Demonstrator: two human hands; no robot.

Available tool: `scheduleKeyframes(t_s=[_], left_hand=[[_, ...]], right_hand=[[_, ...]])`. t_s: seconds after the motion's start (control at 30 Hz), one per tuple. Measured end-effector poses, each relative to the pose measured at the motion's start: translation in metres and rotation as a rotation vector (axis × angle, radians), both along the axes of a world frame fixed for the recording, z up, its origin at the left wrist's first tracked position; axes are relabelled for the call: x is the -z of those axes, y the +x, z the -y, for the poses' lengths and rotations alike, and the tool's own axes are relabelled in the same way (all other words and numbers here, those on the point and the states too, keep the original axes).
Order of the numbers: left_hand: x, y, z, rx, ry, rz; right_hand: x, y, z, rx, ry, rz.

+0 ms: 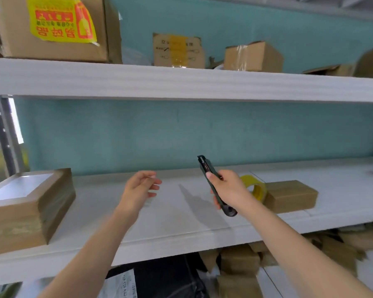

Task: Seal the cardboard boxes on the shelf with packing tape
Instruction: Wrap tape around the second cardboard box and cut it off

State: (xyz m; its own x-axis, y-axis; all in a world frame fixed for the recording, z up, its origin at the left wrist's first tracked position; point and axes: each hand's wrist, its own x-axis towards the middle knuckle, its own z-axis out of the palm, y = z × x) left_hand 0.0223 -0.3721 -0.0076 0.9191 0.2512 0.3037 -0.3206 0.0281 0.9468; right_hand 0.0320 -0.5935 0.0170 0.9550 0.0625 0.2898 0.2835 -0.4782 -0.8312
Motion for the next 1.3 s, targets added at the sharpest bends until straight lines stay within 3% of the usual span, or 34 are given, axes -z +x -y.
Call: scheduleKeyframes(t_s=[0.13, 0.33, 0.77, 0.97, 1.2, 1.3], left_hand=[[-0.016, 0.013, 0.061, 0.127, 0.034, 0.044], [-0.031, 0.031, 0.126, 0.183, 0.045, 0.059], [-0.033, 0.053, 0.23, -0.041, 0.112, 0.095], [-0.021, 0.063, 0.237, -0.115, 0.394, 0.103], [-0.009, 0.081, 0.237, 0.049, 1.088, -0.093], [-0.004, 0.084, 0.234, 0.061, 1.148, -0.021]], right_hand=[[-0.009, -0.019, 0.07, 0.125, 0.0, 0.09], [-0.02, -0.022, 0.16, 0.246, 0.096, 0.044], [-0.029, 0.048, 0.264, 0.064, 0.2, -0.057], [-0.028, 0.069, 0.252, -0.018, 0.108, -0.147], [-0.023, 0.079, 0.222, -0.148, -0.214, -0.257], [-0.019, 0.08, 0.213, -0.187, -0.317, -0.299]])
